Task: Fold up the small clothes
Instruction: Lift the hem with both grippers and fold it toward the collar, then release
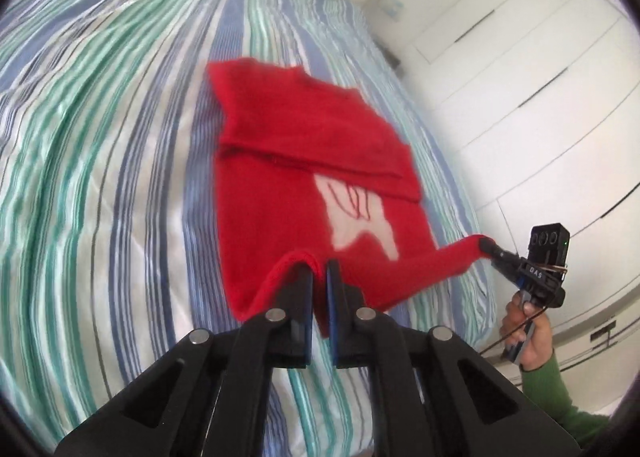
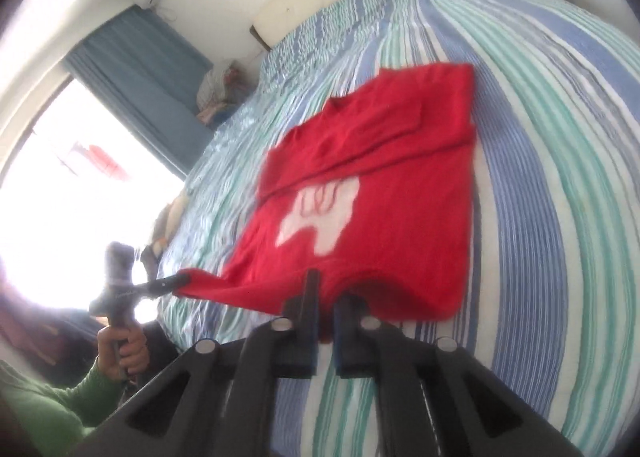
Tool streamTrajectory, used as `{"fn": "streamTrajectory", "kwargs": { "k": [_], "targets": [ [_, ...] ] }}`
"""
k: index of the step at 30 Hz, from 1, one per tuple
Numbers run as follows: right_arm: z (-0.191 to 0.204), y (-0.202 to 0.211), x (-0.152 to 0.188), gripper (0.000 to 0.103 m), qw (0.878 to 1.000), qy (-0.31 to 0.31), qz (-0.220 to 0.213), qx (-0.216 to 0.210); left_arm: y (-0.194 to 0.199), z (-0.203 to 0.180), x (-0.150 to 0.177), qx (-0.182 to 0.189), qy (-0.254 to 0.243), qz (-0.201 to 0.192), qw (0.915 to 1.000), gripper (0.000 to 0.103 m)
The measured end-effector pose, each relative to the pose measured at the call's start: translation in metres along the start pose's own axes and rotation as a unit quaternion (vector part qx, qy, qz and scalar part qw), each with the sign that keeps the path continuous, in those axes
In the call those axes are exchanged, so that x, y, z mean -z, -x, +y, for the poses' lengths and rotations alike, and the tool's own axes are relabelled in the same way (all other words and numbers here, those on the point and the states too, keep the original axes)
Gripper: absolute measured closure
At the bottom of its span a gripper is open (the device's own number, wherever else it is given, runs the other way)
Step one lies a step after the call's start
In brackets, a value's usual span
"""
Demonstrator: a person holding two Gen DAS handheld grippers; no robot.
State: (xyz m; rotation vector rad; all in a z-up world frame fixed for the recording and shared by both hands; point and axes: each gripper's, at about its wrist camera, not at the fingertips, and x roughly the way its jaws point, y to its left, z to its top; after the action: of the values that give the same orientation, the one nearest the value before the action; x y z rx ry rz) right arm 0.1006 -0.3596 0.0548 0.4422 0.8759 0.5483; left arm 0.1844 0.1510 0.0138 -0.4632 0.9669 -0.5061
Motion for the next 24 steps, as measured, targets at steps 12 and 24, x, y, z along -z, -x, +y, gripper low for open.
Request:
{"fn": "streamTrajectory", "kwargs": {
  "k": [12,24],
  "targets": [
    [-0.08,-0.134,-0.209,0.098,0.99,-0.046,-0.074,0.111,-0.121,0.069,-0.191,-0.119,0.054,-0.043,0.9905,0.1],
    [-0.087,-0.14,-0.2,0.097,0.994,-0.041,-0.063,0.084,-0.205,-0.019,-0.185,-0.1,-0.177,0.123,0.9714,0.033]
  ]
}}
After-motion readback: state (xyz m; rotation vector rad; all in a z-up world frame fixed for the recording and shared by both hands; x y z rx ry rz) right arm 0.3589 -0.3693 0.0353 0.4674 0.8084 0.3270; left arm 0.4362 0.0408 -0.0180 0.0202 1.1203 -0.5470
